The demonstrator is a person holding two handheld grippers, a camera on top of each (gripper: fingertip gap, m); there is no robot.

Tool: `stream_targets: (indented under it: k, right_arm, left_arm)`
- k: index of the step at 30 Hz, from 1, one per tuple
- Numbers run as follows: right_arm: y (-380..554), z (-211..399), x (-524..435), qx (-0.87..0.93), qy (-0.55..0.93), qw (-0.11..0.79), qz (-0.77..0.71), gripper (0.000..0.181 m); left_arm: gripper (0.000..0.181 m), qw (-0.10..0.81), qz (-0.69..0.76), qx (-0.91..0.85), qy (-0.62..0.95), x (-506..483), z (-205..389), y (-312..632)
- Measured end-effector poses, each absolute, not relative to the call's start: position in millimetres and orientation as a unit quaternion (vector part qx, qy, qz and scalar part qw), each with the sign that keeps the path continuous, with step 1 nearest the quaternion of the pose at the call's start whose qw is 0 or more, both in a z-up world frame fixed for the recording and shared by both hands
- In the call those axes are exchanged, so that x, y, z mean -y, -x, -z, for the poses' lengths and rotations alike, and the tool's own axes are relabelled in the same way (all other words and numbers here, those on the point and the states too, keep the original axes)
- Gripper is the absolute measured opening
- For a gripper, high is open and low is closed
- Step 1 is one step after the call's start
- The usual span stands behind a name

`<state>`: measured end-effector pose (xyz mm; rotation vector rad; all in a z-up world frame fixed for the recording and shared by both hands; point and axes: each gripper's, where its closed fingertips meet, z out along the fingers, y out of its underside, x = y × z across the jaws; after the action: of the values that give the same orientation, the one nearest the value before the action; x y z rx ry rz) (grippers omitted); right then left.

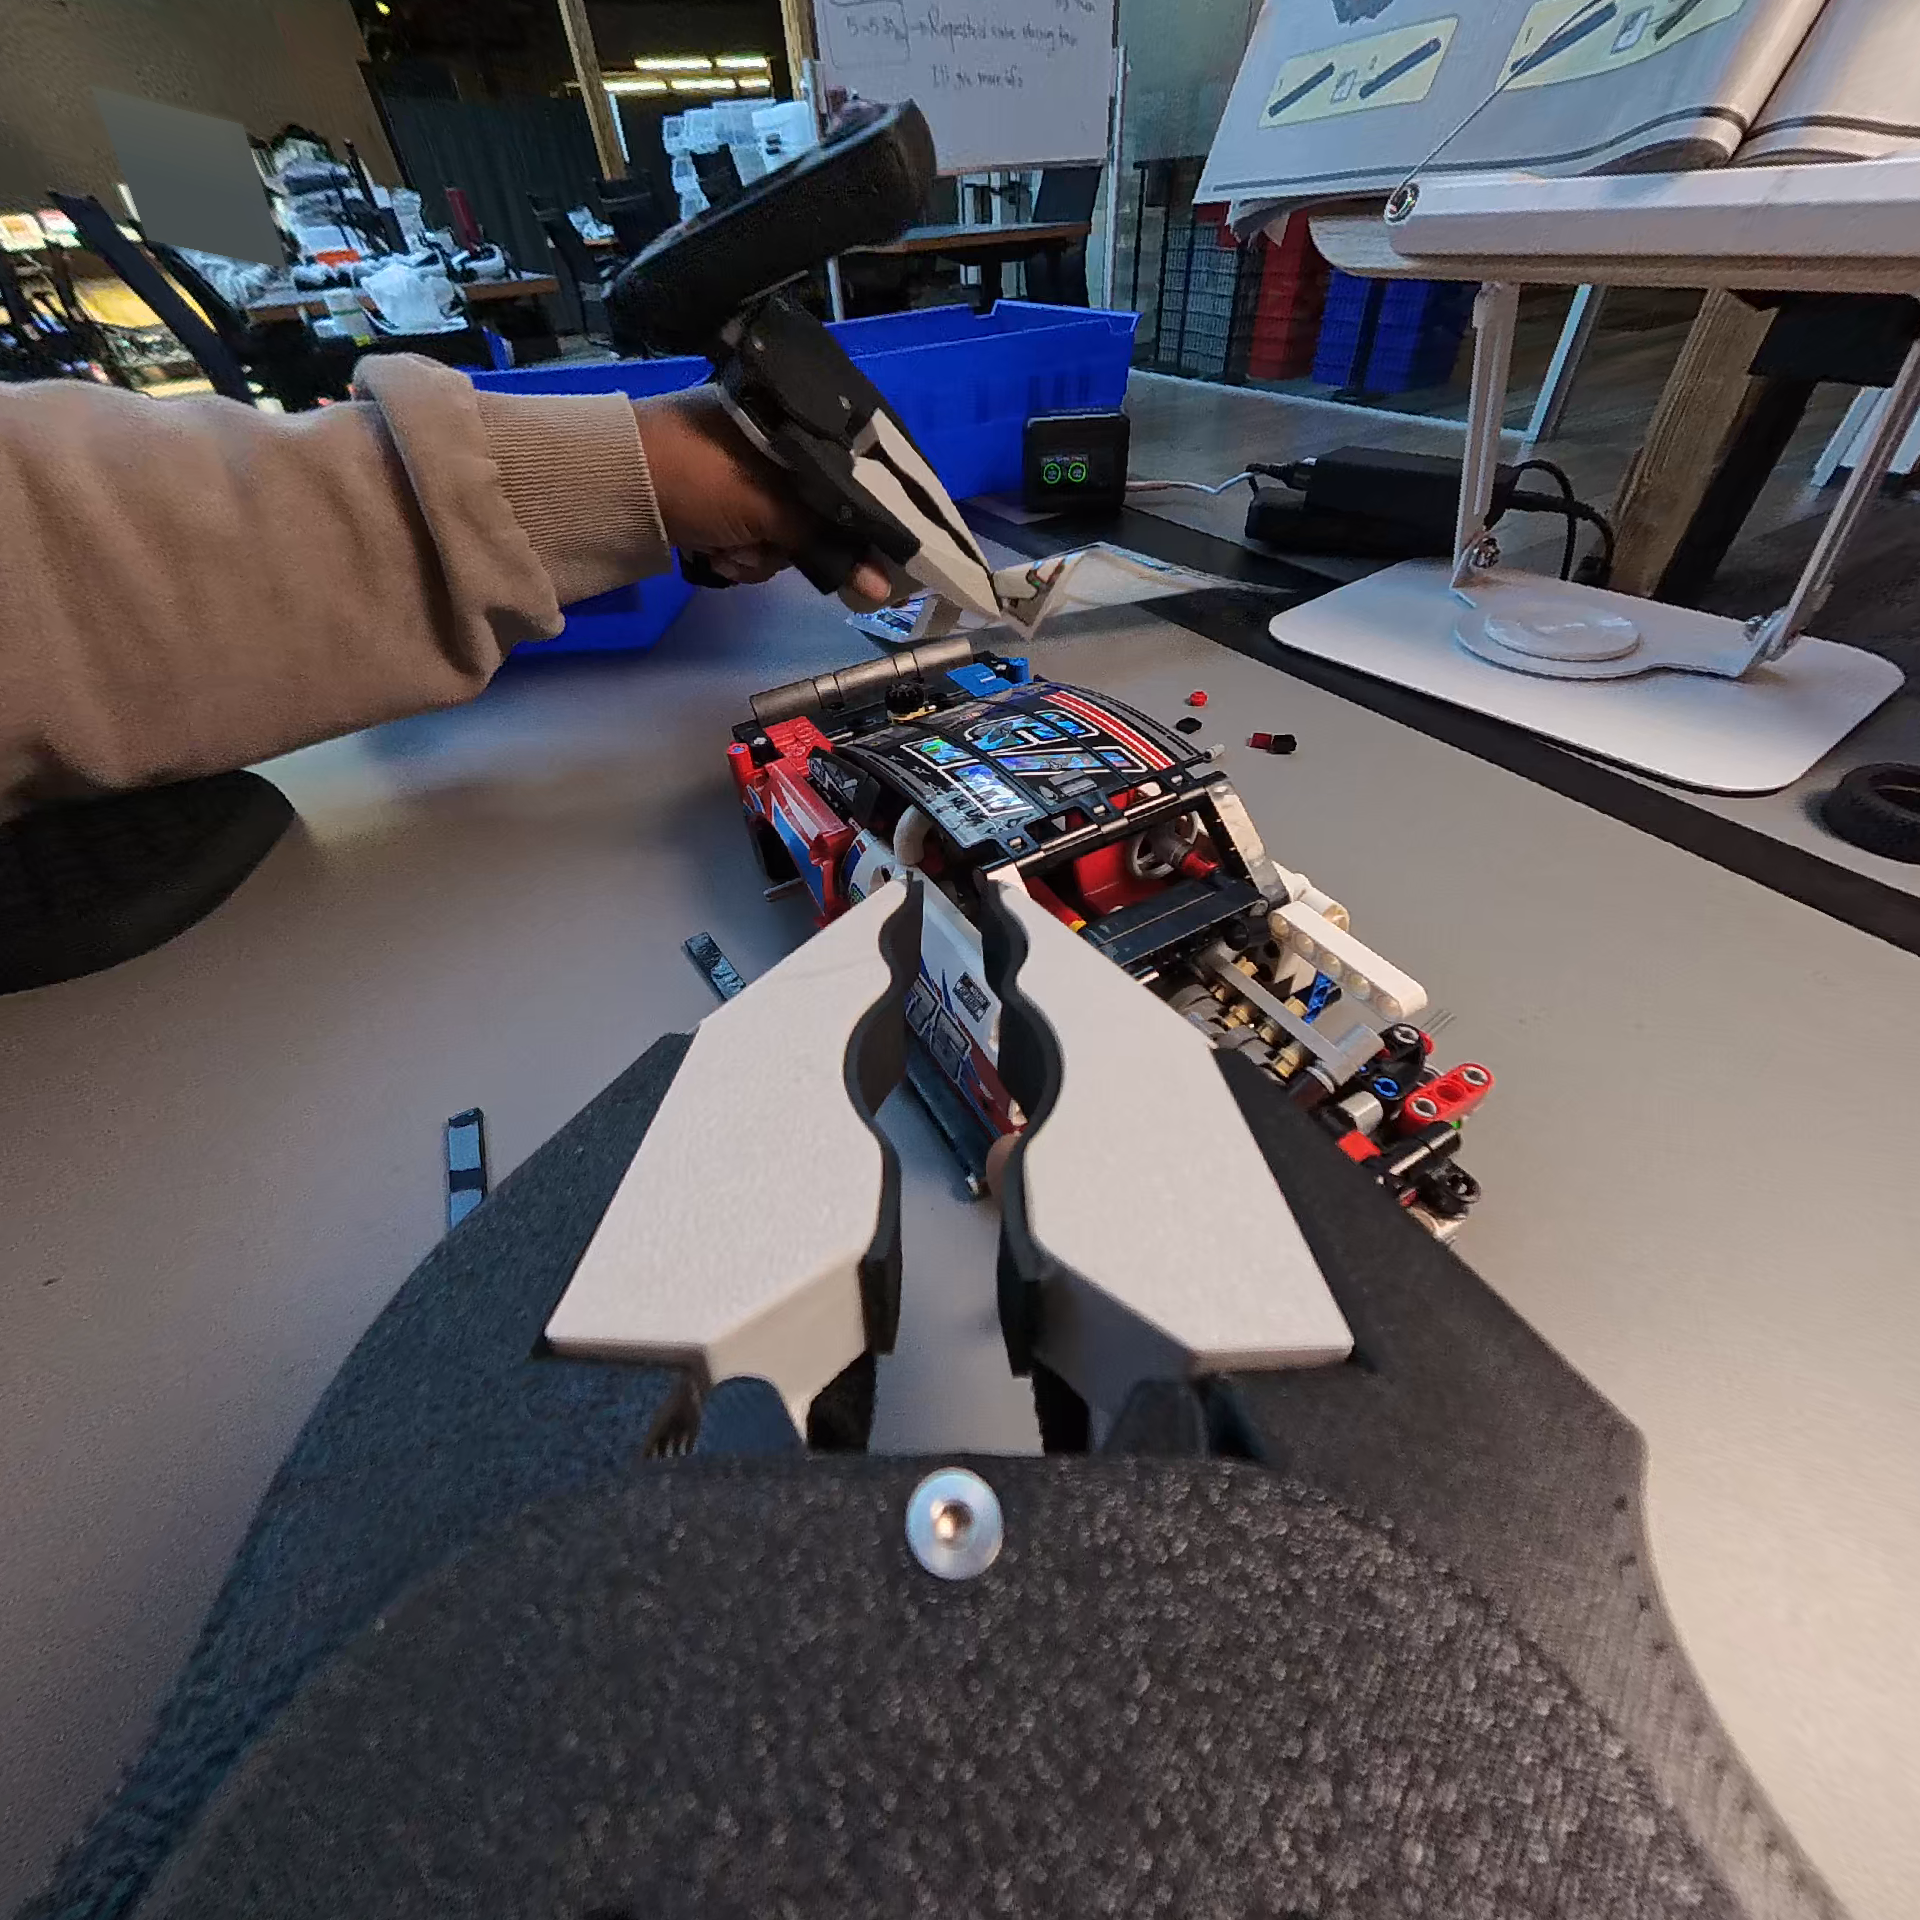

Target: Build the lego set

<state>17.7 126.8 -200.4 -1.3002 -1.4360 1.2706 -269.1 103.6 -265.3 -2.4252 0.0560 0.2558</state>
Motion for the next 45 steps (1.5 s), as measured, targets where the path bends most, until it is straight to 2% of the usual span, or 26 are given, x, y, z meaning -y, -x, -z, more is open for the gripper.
stream_targets:
  k: [1,7,10,15,18,20,22,24,27,31,34,37,38,39,42,45]
  right_arm:
    - [-17.8,199.7,-127.1,0.566,0.514,0.401,-0.504,0.008]
    - [-14.4,180.4,-118.3,0.520,0.522,0.376,-0.562,0.015]
    - [-2.8,155.9,-96.4,0.468,0.525,0.317,-0.637,0.032]
    - [28.4,126.3,-61.5,0.404,0.529,0.217,-0.714,0.067]
    - [44.9,125.2,-59.0,0.363,0.550,0.151,-0.737,0.077]
    - [47.9,130.6,-60.0,0.366,0.558,0.135,-0.733,0.054]
    - [46.0,141.4,-67.3,0.378,0.573,0.148,-0.712,0.021]
    - [38.8,144.3,-74.3,0.385,0.567,0.162,-0.710,0.005]
    - [24.7,146.7,-83.8,0.406,0.547,0.170,-0.712,0.000]
    - [-3.2,125.8,-90.6,0.433,0.474,0.176,-0.746,0.000]
    - [-21.4,116.3,-80.4,0.472,0.419,0.161,-0.759,0.000]
    - [-31.0,121.3,-61.7,0.507,0.381,0.122,-0.763,0.000]
    - [-32.3,123.2,-56.5,0.511,0.373,0.110,-0.767,0.000]
    - [-30.6,127.4,-53.9,0.513,0.377,0.103,-0.764,0.000]
    - [-24.7,147.4,-49.8,0.546,0.397,0.103,-0.731,0.000]
    - [-21.7,156.0,-55.3,0.560,0.410,0.126,-0.709,0.000]
  left_arm:
    - [0.000,0.375,-0.111,-0.012,0.921,-104.9,251.3,267.0]
    - [0.000,0.518,-0.254,-0.030,0.816,-77.0,159.6,228.1]
    - [0.000,0.560,-0.317,-0.083,0.761,-56.1,129.5,185.8]
    - [0.000,0.558,-0.343,-0.201,0.728,-43.9,146.0,96.9]
    - [0.000,0.540,-0.372,-0.275,0.703,-41.7,167.0,54.0]
    - [0.001,0.526,-0.392,-0.308,0.689,-41.1,179.7,40.3]
    - [0.007,0.518,-0.388,-0.341,0.681,-39.0,189.3,29.3]
    - [0.013,0.527,-0.347,-0.354,0.691,-35.4,194.0,19.2]
    - [0.034,0.578,-0.142,-0.311,0.741,-27.9,194.0,-2.2]
    - [0.068,0.641,0.207,-0.140,0.726,-14.7,149.4,4.0]
    - [0.080,0.667,0.279,-0.021,0.691,-17.1,140.6,55.3]
    - [0.093,0.638,0.333,0.001,0.694,-19.8,152.3,61.2]
    - [0.091,0.628,0.351,-0.008,0.695,-19.6,155.4,54.3]
    - [0.080,0.616,0.383,-0.029,0.687,-16.2,155.0,42.6]
    - [0.001,0.624,0.427,-0.062,0.652,-6.2,145.1,29.4]
    - [0.000,0.630,0.405,-0.022,0.662,-12.4,150.1,50.8]
